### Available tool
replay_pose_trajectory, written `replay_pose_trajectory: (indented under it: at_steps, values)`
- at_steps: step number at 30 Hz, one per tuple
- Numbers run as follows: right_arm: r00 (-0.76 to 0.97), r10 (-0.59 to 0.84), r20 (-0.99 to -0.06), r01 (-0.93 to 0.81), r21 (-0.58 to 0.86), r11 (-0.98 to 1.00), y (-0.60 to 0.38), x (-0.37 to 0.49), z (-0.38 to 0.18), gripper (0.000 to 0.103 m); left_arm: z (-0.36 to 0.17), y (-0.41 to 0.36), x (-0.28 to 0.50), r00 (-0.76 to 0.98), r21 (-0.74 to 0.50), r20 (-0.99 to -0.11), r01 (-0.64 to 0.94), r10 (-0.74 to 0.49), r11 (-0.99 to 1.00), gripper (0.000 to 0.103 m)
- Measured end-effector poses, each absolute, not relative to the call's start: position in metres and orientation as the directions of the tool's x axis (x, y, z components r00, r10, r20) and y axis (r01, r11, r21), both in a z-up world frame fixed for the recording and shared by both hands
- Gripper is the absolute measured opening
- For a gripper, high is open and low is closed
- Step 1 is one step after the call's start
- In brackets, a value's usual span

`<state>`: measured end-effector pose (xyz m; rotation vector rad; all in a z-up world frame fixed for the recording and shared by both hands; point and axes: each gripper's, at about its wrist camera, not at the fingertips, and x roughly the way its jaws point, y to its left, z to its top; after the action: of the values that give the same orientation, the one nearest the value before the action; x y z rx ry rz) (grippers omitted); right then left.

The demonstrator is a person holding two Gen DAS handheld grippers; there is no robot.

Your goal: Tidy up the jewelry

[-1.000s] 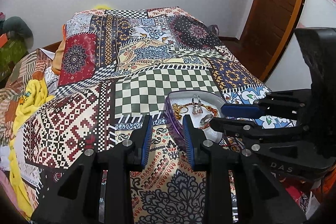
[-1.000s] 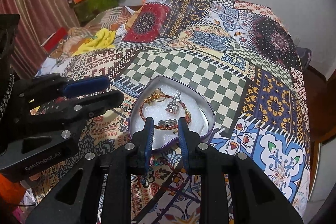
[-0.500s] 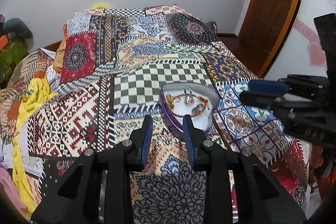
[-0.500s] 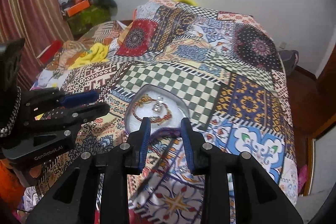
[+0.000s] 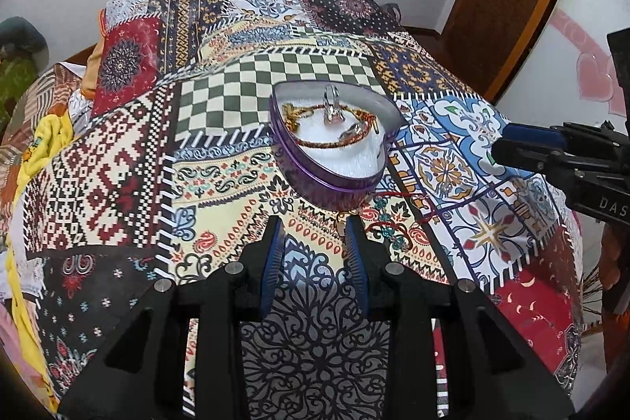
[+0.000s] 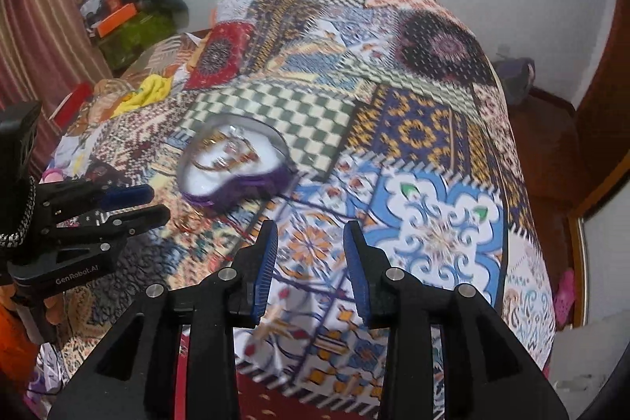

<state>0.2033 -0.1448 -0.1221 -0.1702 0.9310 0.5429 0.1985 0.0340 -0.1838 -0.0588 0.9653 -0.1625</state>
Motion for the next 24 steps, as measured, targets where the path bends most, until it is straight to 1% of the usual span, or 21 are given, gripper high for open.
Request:
replay_pose_trajectory:
  at_steps: [11, 13, 19, 20, 22, 24]
  values:
    - [0.417, 0.349, -0.839, -0.515, 0.098, 0.852, -0.148, 0.203, -0.149, 0.031, -0.193, 0.031, 0.208, 0.555, -0.179, -0.803, 0.122, -0.216, 0.976, 0.031]
    - [0.411, 0.353, -0.841, -0.523, 0.1, 0.846, -0.143, 0.204, -0.151, 0.031, -0.194, 0.028, 0.209, 0.554, -0.177, -0.803, 0.132, -0.221, 0.975, 0.023]
    - [0.396, 0.355, -0.847, -0.567, 0.079, 0.82, -0.126, 0.203, -0.157, 0.031, -0.197, 0.024, 0.206, 0.555, -0.184, -0.796, 0.159, -0.241, 0.97, 0.011]
    - [0.393, 0.352, -0.849, -0.572, 0.074, 0.817, -0.124, 0.203, -0.159, 0.031, -0.197, 0.024, 0.206, 0.555, -0.189, -0.794, 0.159, -0.246, 0.969, 0.011]
    - [0.386, 0.348, -0.854, -0.58, 0.069, 0.812, -0.119, 0.204, -0.163, 0.031, -0.197, 0.026, 0.206, 0.556, -0.197, -0.793, 0.154, -0.25, 0.968, 0.008]
    - [0.387, 0.347, -0.855, -0.585, 0.063, 0.809, -0.117, 0.204, -0.165, 0.031, -0.197, 0.029, 0.206, 0.556, -0.215, -0.789, 0.149, -0.262, 0.965, 0.008]
